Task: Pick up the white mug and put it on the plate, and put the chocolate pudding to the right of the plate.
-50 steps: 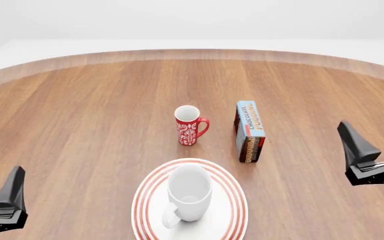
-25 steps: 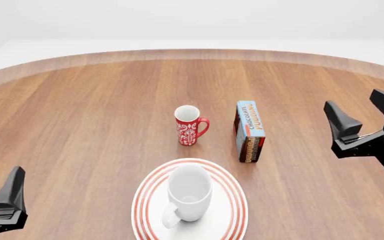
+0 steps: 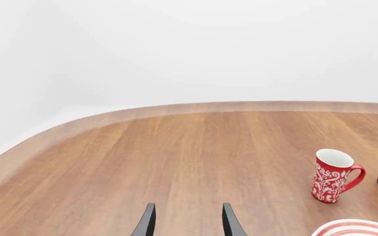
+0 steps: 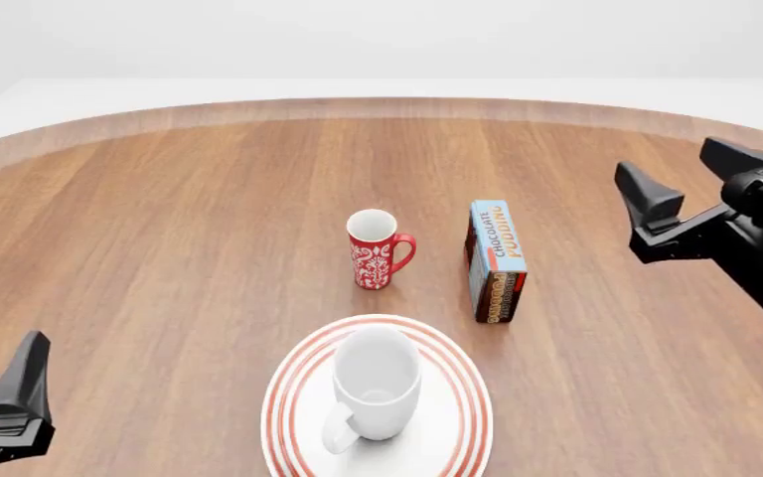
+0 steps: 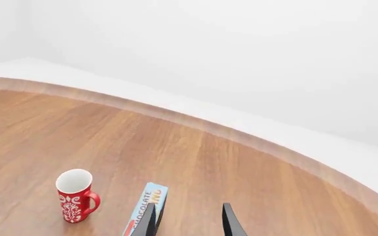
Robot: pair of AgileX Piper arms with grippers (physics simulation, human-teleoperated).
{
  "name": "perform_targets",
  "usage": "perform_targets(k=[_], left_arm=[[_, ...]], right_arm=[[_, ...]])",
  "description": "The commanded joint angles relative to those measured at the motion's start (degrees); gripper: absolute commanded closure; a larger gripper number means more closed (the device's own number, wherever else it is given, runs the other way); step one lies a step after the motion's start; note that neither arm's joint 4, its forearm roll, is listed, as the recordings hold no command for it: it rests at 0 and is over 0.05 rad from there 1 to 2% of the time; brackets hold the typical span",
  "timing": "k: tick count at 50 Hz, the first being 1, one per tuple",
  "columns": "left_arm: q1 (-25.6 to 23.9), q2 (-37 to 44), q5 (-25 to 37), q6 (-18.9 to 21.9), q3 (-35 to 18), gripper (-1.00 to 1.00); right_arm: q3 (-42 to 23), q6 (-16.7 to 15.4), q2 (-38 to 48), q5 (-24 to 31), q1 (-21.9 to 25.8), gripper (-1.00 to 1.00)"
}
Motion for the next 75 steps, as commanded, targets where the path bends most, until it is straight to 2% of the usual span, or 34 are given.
perform_targets(k=[1, 16, 31, 50, 58, 75], left_arm=[[-0.3, 0.0, 0.0, 0.0, 0.0, -1.0], [-0.5, 0.3, -0.3, -0.6, 0.0, -1.0], [-0.6, -0.1, 0.2, -0.7, 0.0, -1.0], [-0.7, -0.4, 0.4, -1.0, 0.0, -1.0], [-0.7, -0.4, 0.4, -1.1, 0.0, -1.0], [-0.7, -0.2, 0.3, -1.2, 0.0, -1.0]], right_arm=[[-4.3, 0.9, 5.1, 0.6, 1.1, -1.0], [-9.7, 1.9, 12.6, 2.0, 4.6, -1.0], [-13.7, 4.4, 19.1, 3.9, 5.4, -1.0], [-18.7, 9.5, 25.6, 7.3, 6.5, -1.0], [-19.7, 10.7, 27.5, 7.2, 6.3, -1.0], [-22.3, 15.7, 31.6, 8.9, 6.3, -1.0]])
